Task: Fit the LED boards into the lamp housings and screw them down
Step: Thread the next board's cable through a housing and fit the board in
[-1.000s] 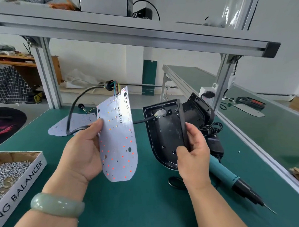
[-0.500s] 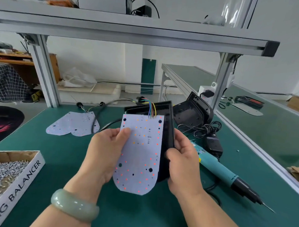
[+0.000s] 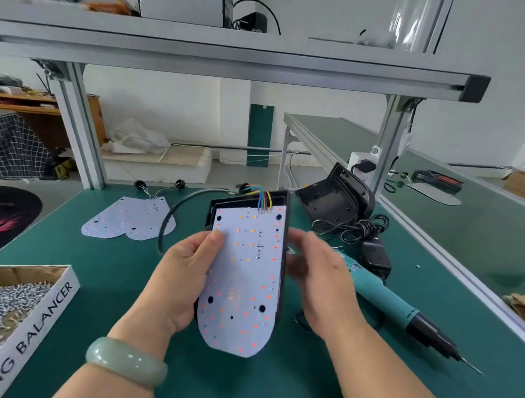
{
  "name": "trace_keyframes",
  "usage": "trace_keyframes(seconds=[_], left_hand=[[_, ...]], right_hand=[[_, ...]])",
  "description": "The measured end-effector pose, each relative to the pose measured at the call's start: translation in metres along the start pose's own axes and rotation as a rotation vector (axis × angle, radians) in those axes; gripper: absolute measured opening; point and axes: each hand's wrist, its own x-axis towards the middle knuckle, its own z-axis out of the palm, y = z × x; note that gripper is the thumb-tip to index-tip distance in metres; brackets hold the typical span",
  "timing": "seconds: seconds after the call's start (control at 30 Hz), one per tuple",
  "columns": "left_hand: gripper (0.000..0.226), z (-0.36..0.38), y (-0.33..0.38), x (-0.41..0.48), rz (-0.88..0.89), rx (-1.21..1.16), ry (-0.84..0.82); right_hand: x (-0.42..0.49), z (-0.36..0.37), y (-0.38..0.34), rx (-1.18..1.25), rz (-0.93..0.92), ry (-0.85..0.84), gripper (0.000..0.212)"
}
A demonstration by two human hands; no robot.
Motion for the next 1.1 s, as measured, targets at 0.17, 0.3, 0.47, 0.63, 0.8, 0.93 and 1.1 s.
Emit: trace_keyframes(seconds=[0.17,0.3,0.47,0.63,0.8,0.93,1.1], left_hand=[[0.027,0.002,0.001,-0.003,-0.041,0.018,-0.062],[0.031,-0.001,0.0,-0.003,-0.085,-0.03,-0.012],[0.034,-0.01,0.008,0.001,-0.074,-0.059,0.138],[0.04,-0.02,0.011,0.003,-0.158,-0.119,0.314],[0.045,-0.022,0.01,0.005,-0.198,-0.099,0.377],[0.049,-0.01,0.007,0.001,-0.19,-0.001,0.234],[0.056,-0.008,0.002,0.001,-0.139,-0.04,0.057]], right_hand=[[0.006,0.003,0.004,-0.523,-0.123,-0.17,0.035],[0.014,-0.001,0.008,-0.973,-0.222,-0.076,0.011],[0.015,-0.023,-0.017,-0.335,-0.06,0.384,0.052],[0.011,-0.049,-0.04,0.446,-0.08,0.692,0.026],[0.012,-0.055,-0.043,0.212,-0.345,0.736,0.034],[0.009,-0.012,-0.014,-0.616,-0.43,0.164,0.036],[0.012,0.023,0.012,-0.567,-0.102,-0.254,0.024]])
